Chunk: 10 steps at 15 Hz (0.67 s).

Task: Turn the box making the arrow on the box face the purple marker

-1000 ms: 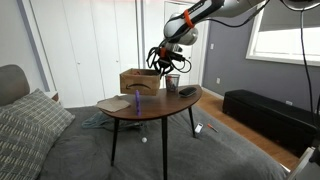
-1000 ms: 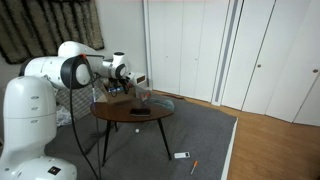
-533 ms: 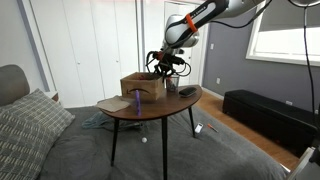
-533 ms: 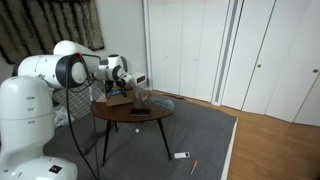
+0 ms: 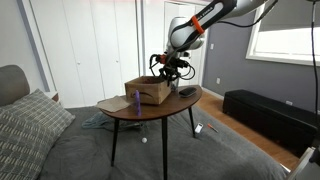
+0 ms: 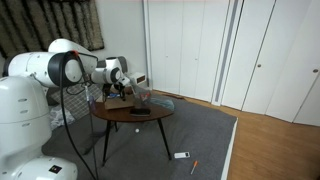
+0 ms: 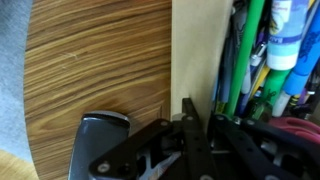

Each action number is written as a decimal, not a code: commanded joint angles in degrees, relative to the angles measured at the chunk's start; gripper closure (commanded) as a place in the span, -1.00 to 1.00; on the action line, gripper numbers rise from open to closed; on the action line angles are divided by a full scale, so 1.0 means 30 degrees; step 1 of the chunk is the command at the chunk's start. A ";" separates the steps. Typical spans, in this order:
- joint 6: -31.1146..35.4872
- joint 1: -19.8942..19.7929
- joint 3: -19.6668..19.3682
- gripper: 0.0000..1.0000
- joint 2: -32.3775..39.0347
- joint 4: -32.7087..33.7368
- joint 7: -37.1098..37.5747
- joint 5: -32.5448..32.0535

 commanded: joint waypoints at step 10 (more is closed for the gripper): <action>0.0404 -0.0566 0.1720 -0.55 -0.3450 -0.1031 -0.5319 0.0828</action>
